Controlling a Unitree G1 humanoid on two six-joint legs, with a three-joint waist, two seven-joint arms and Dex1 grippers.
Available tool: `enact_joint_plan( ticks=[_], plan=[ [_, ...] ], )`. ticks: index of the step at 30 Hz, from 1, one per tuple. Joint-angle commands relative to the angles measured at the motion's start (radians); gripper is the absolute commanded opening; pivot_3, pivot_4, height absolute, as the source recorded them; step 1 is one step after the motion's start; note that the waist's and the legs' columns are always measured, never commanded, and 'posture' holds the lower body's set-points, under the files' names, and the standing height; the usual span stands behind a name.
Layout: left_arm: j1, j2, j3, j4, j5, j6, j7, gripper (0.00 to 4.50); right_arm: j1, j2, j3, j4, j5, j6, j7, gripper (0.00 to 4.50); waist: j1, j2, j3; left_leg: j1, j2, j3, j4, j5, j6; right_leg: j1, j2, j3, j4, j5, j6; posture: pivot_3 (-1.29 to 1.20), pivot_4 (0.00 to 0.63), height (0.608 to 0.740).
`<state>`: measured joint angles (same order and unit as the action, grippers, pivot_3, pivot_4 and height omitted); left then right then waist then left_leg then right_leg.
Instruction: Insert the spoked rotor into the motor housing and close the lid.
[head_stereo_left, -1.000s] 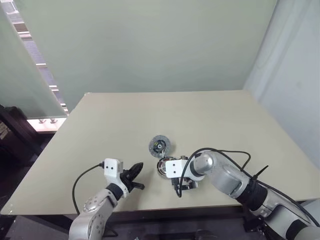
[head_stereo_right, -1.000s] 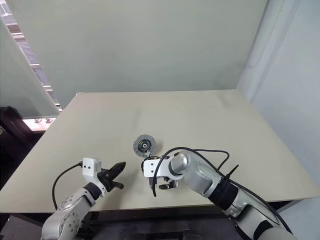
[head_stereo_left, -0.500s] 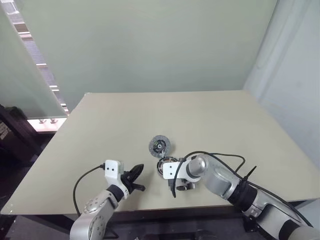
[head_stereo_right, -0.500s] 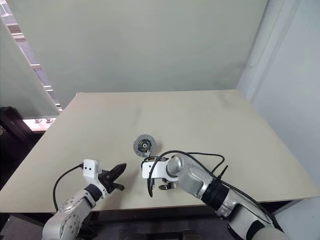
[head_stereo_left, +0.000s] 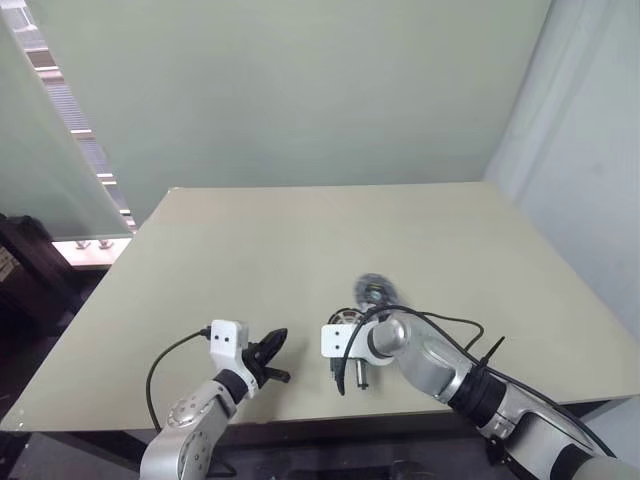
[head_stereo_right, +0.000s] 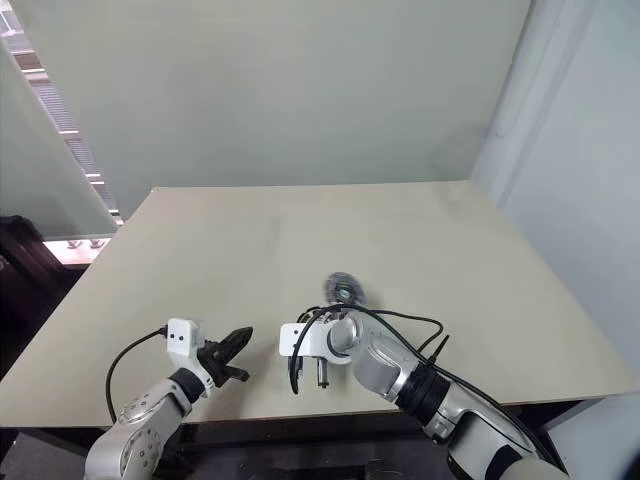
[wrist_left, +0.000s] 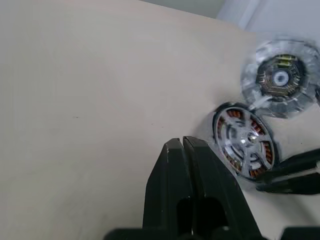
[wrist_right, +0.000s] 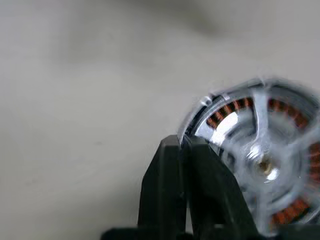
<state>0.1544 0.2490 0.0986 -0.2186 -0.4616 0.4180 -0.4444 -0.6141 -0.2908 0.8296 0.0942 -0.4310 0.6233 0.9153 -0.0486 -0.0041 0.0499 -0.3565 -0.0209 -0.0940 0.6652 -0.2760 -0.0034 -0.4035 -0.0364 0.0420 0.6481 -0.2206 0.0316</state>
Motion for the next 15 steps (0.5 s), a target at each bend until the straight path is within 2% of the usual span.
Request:
enact_joint_plan(
  ticks=[1,11,15],
  plan=[
    [-0.012,0.002,0.008,-0.021,0.004,-0.019,0.001,0.0,0.003,0.011,-0.023,-0.001,0.005,-0.004,-0.003,0.01,0.0,0.0,0.0,0.0,0.0,0.0,0.0,0.0,0.0,0.0,0.0,0.0,0.0,0.0,0.0,0.0,0.0,0.74],
    [-0.005,-0.002,0.009,-0.021,0.009,-0.025,0.004,0.0,0.03,0.049,-0.083,-0.087,0.062,0.082,0.042,0.01,0.0,0.0,0.0,0.0,0.0,0.0,0.0,0.0,-0.001,-0.002,0.0,0.0,0.005,0.0,0.0,0.0,0.0,0.74],
    [-0.003,-0.006,0.009,-0.015,0.013,-0.03,0.004,0.0,0.033,0.043,-0.101,-0.203,0.118,0.196,0.105,0.01,0.0,0.0,0.0,-0.001,0.0,0.0,0.0,0.0,-0.001,-0.003,0.0,0.0,0.005,0.0,0.0,0.0,0.0,0.74]
  ],
)
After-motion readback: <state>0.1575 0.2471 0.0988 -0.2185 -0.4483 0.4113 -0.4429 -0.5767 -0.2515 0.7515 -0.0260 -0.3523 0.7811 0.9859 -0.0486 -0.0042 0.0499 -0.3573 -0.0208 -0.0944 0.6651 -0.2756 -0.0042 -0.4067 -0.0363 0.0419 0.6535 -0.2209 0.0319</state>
